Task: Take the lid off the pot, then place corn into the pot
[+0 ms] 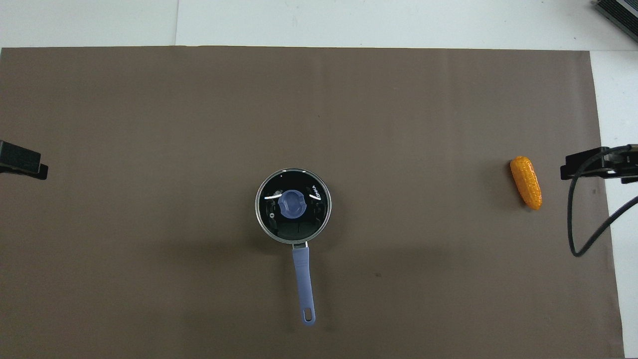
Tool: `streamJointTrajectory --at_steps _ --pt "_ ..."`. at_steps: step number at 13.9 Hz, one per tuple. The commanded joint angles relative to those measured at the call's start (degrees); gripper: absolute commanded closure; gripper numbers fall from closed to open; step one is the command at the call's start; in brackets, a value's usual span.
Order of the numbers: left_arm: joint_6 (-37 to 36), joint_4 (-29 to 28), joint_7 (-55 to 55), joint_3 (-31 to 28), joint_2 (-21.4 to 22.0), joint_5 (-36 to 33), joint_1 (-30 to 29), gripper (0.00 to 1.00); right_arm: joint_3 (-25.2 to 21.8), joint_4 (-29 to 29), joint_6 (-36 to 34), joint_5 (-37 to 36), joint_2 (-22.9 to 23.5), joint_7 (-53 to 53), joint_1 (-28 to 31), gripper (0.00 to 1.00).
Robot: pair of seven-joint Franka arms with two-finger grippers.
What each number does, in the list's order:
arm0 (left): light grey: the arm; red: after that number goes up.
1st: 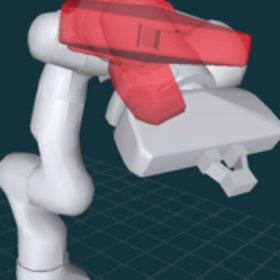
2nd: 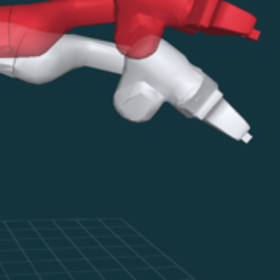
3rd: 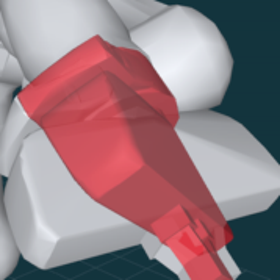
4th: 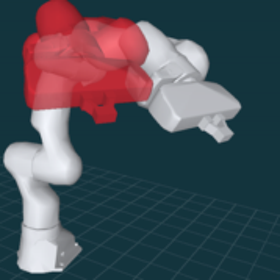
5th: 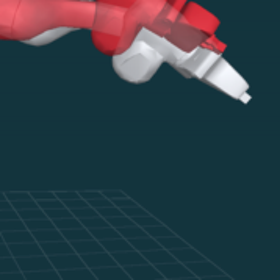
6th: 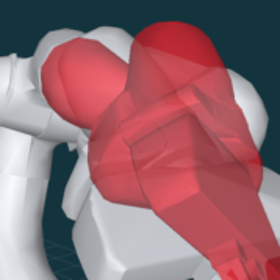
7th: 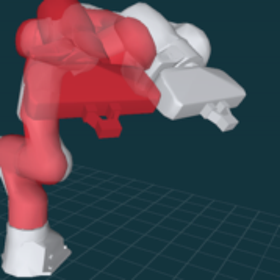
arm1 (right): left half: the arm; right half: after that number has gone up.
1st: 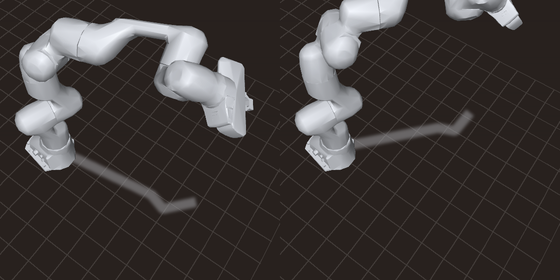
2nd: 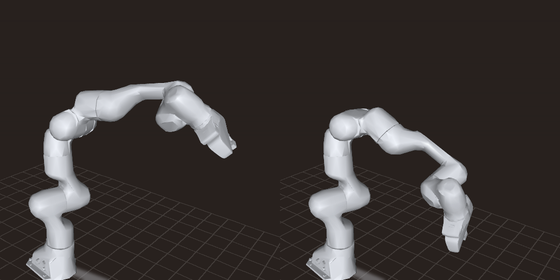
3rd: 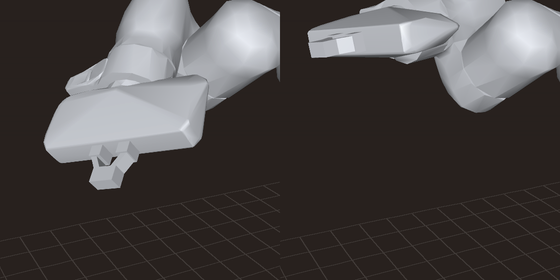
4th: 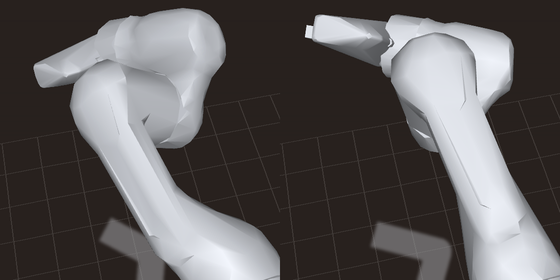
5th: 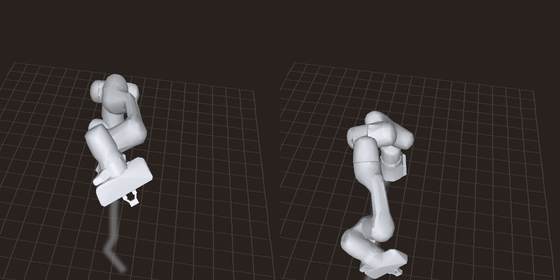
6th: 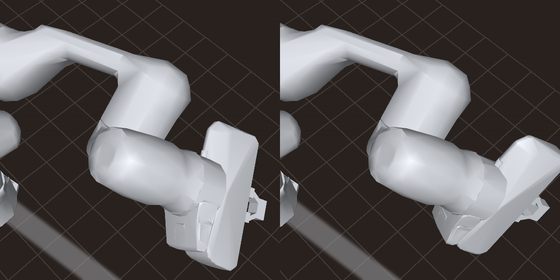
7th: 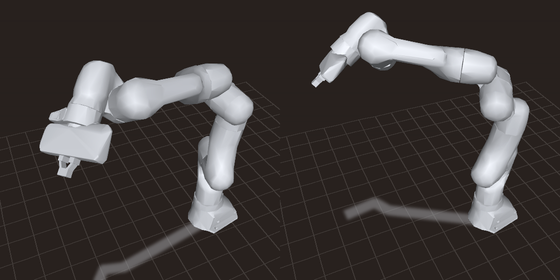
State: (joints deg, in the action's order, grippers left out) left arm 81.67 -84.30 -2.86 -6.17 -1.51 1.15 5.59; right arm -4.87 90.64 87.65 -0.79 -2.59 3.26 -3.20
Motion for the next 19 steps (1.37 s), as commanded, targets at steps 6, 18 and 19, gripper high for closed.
streamJointTrajectory --at_steps 6,18,19 --pt "-0.9 -0.6 -0.1 0.6 1.2 0.5 0.7 0.00 -0.6 0.0 -0.8 0.4 -0.6 -0.5 1.4 0.00" --pt "4.6 -7.2 0.8 1.1 2.0 0.8 6.3 0.00 -0.5 13.9 24.4 1.3 9.9 -28.2 9.5 0.00" --pt "6.5 -8.5 3.0 1.1 2.0 0.8 8.2 0.00 -0.5 14.1 26.8 1.3 11.5 -29.0 9.7 0.00"
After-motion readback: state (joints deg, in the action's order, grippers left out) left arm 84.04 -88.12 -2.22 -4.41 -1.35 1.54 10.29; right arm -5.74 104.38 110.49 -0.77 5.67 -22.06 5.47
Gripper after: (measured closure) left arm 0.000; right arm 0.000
